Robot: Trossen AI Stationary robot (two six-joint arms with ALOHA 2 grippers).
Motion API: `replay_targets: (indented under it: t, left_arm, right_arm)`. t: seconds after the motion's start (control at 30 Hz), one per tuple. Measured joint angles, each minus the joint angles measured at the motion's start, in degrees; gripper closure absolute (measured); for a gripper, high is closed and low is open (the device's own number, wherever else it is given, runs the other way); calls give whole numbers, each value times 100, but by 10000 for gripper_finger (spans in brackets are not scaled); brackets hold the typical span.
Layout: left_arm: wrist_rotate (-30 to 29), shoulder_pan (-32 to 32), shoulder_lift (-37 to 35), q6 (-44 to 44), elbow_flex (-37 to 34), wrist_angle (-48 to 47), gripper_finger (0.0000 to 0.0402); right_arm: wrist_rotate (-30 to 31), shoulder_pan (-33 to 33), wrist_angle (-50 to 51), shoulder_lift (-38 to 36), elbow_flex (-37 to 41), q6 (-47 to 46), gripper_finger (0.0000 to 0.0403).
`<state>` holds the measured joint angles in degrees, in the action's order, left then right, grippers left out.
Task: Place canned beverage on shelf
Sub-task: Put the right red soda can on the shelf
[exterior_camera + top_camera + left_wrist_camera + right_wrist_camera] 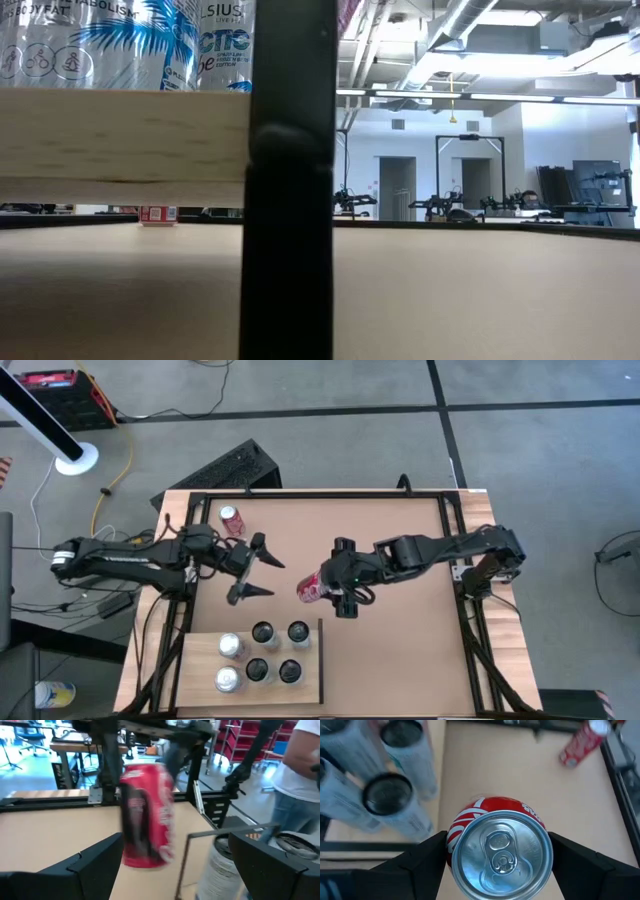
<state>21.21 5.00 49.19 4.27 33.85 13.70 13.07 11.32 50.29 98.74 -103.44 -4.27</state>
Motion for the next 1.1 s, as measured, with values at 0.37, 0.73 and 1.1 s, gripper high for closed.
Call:
replay_targets:
  t: [0.37, 0.73, 1.1]
  left_arm:
    - [-162, 169, 1012, -148, 2, 1387, 58]
    - [240, 456, 1286, 141, 663, 627, 58]
    - [-244, 454, 1278, -451, 1328, -1088, 58]
  right_arm:
    - [104, 67, -925, -2, 0, 825, 70]
    - [-1, -457, -1330, -2, 0, 1295, 70]
    - [-748, -969, -1634, 2, 2, 1484, 70]
